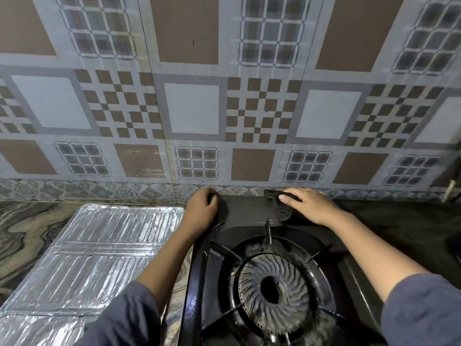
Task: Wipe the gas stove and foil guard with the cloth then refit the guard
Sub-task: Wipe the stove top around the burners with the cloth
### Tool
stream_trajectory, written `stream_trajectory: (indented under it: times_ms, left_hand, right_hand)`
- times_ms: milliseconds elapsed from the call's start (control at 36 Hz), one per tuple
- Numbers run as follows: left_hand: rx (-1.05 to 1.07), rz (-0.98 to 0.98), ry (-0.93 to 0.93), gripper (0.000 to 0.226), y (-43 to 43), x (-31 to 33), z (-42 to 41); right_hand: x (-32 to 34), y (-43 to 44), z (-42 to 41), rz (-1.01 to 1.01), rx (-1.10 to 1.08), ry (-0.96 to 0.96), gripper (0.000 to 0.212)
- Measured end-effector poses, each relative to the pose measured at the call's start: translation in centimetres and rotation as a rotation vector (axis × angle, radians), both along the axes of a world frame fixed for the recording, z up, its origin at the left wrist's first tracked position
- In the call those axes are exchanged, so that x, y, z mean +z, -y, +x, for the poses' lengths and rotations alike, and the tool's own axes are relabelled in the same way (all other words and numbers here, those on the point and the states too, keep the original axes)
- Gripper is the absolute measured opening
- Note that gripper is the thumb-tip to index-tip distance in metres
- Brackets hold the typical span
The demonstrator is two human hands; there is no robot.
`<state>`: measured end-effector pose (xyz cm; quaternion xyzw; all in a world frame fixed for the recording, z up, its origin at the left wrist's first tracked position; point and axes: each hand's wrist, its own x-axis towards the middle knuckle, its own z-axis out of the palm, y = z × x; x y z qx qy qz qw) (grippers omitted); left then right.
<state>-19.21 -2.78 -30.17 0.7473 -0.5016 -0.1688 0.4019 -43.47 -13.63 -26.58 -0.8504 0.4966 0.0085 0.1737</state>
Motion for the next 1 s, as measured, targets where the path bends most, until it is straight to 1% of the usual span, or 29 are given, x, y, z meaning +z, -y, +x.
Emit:
stream_trajectory:
  times_ms: [139, 250, 361, 417, 528, 611, 778, 861, 1000]
  left_hand:
    - [-0.074, -0.007, 0.189, 0.020, 0.4, 0.3, 0.0]
    - [-0.124, 0.006, 0.318, 0.023, 0.7, 0.8, -0.4]
    - [-0.191, 0.032, 0.395, 0.026, 1.1, 1.5, -1.1]
    - [-0.252, 0.061, 0.388, 0.026, 1.5, 1.9, -1.6]
    - [-0.347, 0.155, 0.385, 0.027, 2.7, 2.6, -2.7]
    - [-0.421, 0.241, 0.383, 0.029, 3.7, 3.1, -4.0]
    - [-0.494, 0.344, 0.393, 0.027, 5.9, 3.9, -7.1]
    - [-0.514, 0.382, 0.405, 0.028, 6.6, 4.2, -8.6]
    - [-0.531, 0.389, 0.411, 0.030, 7.5, 4.3, -11.0]
  right_hand:
    - [-0.2, 0.2, -1.8, -0.082, -0.109, -0.049, 0.062]
    - [-0.9, 0.4, -2.5, -0.144, -0.304, -0.040, 0.064]
    - [-1.0, 0.4, -2.2, -0.125, -0.342, -0.043, 0.062]
    - [-0.7, 0.2, -2.1, -0.110, -0.297, -0.017, 0.058]
    - [0.0, 0.0, -2.4, -0.095, -0.008, 0.086, 0.048]
    - [0.4, -0.1, -3.0, -0.046, 0.113, 0.129, 0.047]
    - [0.3, -0.1, -3.9, -0.128, 0.149, 0.095, 0.047]
    - [0.3, 0.3, -4.9, -0.119, 0.141, 0.081, 0.046]
    - [0.4, 1.2, -8.0, -0.102, 0.110, 0.052, 0.045]
